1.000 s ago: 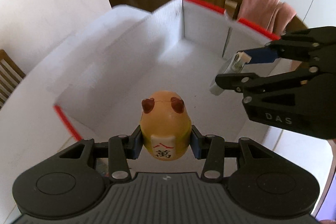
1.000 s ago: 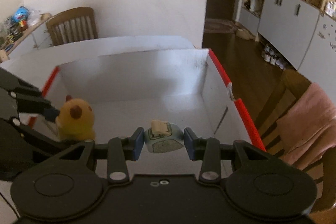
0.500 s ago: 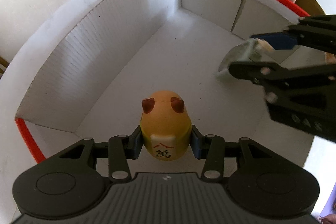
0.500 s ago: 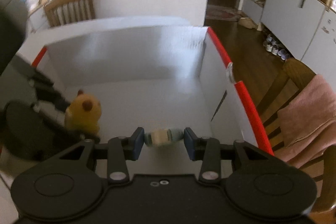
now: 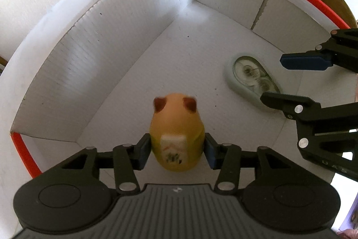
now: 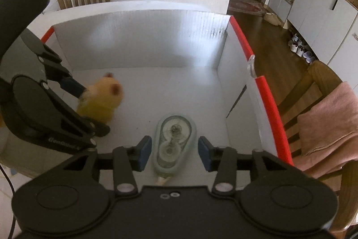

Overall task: Organize objects
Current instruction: 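Open left tool to drop figurine while right tool releases tape roller in box, then withdraw both tools from the box back over the table clutter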

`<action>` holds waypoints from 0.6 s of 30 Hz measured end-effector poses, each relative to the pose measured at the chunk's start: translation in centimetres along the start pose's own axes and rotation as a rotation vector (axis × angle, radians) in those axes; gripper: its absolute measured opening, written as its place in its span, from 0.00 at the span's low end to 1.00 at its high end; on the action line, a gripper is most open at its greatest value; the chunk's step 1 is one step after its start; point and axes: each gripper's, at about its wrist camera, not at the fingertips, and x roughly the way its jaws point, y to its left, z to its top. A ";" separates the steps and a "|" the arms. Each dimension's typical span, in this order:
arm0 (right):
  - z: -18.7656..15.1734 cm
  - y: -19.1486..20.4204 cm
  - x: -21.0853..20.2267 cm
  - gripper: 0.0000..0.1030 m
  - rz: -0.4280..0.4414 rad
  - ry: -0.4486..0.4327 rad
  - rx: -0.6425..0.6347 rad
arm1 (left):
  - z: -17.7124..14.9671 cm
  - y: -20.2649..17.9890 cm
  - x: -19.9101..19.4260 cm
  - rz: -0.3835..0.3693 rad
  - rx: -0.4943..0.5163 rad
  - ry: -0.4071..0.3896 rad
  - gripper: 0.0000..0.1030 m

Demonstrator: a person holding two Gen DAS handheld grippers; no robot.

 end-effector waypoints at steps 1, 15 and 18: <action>0.2 -0.3 -0.1 0.52 0.002 -0.006 0.003 | -0.3 -0.1 -0.1 0.000 -0.002 -0.007 0.54; 0.7 0.0 -5.6 0.55 0.056 -0.125 -0.001 | -2.8 0.7 -5.4 -0.018 -0.068 -0.189 0.58; 0.4 0.2 -6.8 0.55 0.074 -0.148 0.008 | -4.0 0.8 -7.6 -0.017 -0.089 -0.241 0.58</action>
